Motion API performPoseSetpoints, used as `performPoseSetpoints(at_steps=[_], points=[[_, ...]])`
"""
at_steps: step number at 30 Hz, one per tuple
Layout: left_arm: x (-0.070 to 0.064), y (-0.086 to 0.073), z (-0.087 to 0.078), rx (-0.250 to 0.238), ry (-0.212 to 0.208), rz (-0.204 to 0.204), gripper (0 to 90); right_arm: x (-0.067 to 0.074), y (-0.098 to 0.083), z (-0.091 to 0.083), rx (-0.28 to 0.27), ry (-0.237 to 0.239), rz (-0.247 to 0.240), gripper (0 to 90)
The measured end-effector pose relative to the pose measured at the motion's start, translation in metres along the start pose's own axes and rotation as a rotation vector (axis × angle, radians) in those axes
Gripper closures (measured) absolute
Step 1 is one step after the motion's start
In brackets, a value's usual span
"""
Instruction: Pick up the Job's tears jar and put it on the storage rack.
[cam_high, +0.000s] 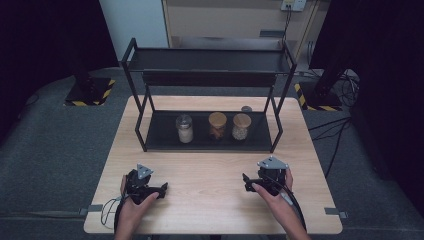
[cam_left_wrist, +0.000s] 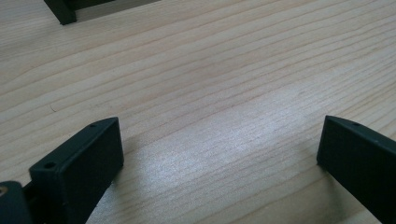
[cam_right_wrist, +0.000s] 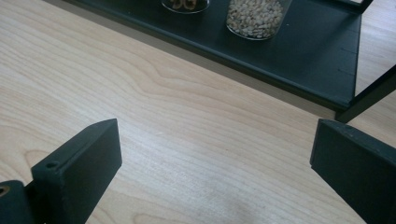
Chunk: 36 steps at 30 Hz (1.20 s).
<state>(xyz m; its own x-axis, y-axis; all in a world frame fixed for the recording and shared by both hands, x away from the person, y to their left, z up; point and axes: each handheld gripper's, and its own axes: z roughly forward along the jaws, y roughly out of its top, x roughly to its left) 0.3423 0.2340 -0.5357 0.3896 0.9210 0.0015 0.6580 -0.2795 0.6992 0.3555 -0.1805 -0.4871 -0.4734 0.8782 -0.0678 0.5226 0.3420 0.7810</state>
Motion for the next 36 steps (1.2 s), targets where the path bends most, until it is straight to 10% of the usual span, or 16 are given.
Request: performPoseSetpoints(at_steps=[36], points=[[0.000, 0.000, 0.000, 0.000, 0.000, 0.000, 0.0, 0.017, -0.036, 0.032, 0.105, 0.059, -0.005, 0.6]])
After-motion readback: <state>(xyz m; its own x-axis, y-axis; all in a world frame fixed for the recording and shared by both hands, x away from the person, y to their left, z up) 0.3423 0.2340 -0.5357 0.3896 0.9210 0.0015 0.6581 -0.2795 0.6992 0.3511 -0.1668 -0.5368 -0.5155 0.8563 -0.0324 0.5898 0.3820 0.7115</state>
